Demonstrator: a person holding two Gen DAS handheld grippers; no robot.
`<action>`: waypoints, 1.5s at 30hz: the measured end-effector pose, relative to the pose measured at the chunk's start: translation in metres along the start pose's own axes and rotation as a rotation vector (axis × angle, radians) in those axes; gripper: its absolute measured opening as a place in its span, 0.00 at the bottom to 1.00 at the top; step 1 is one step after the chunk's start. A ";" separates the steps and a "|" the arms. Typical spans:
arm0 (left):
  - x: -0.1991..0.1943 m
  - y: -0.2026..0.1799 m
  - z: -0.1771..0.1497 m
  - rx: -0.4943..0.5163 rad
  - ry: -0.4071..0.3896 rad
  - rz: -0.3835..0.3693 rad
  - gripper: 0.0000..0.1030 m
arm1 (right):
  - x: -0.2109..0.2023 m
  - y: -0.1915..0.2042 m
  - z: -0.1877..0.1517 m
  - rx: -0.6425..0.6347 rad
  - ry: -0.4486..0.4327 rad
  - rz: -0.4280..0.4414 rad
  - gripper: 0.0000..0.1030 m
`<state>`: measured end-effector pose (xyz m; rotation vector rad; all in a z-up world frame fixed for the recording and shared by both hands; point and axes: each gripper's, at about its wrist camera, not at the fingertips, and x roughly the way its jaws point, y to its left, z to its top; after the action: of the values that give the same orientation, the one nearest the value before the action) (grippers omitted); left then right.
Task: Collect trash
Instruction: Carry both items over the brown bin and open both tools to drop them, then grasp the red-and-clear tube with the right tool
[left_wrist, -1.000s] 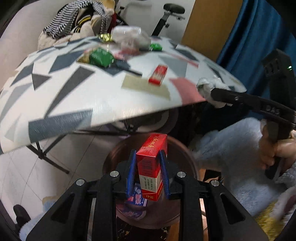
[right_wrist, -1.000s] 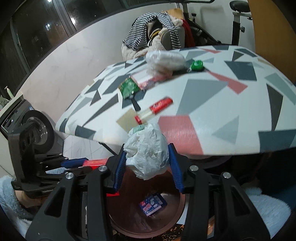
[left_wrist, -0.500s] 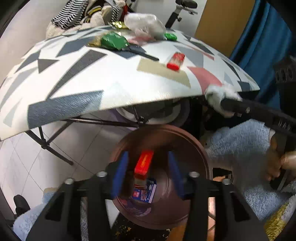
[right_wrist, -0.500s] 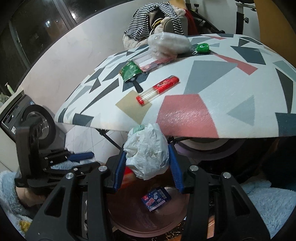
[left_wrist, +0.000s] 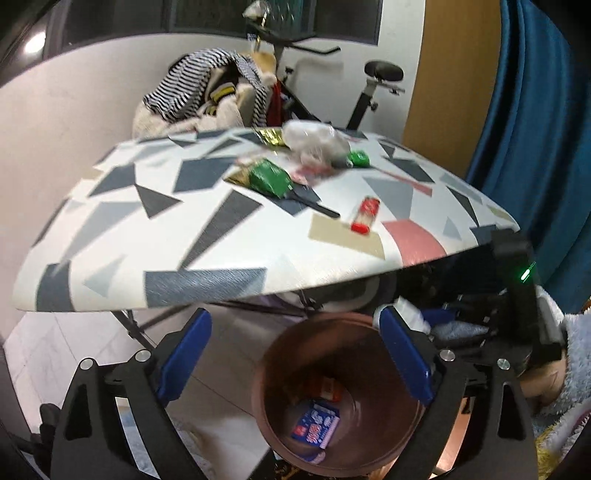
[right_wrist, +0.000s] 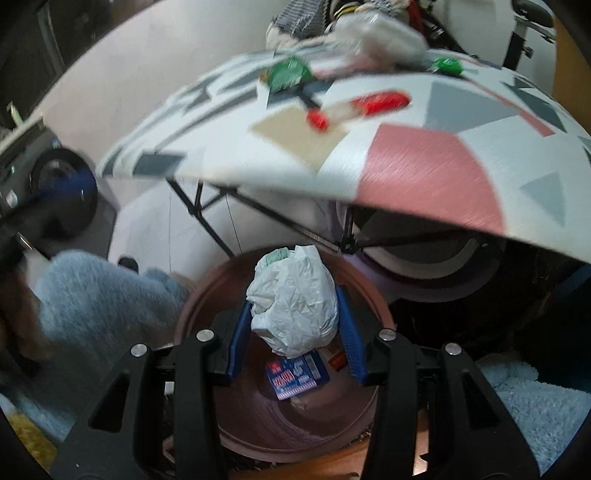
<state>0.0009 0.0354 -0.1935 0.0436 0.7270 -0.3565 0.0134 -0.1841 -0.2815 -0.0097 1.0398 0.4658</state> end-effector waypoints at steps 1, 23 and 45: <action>-0.003 0.002 -0.001 -0.005 -0.011 0.003 0.89 | 0.003 0.001 -0.001 -0.006 0.013 -0.004 0.44; 0.007 0.023 -0.015 -0.123 0.028 0.049 0.90 | 0.030 0.008 -0.009 -0.022 0.089 -0.102 0.71; 0.009 0.022 -0.016 -0.138 0.031 0.051 0.90 | -0.036 -0.006 0.004 0.025 -0.151 -0.083 0.94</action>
<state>0.0041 0.0564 -0.2135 -0.0626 0.7787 -0.2563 0.0034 -0.2016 -0.2507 0.0041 0.8927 0.3721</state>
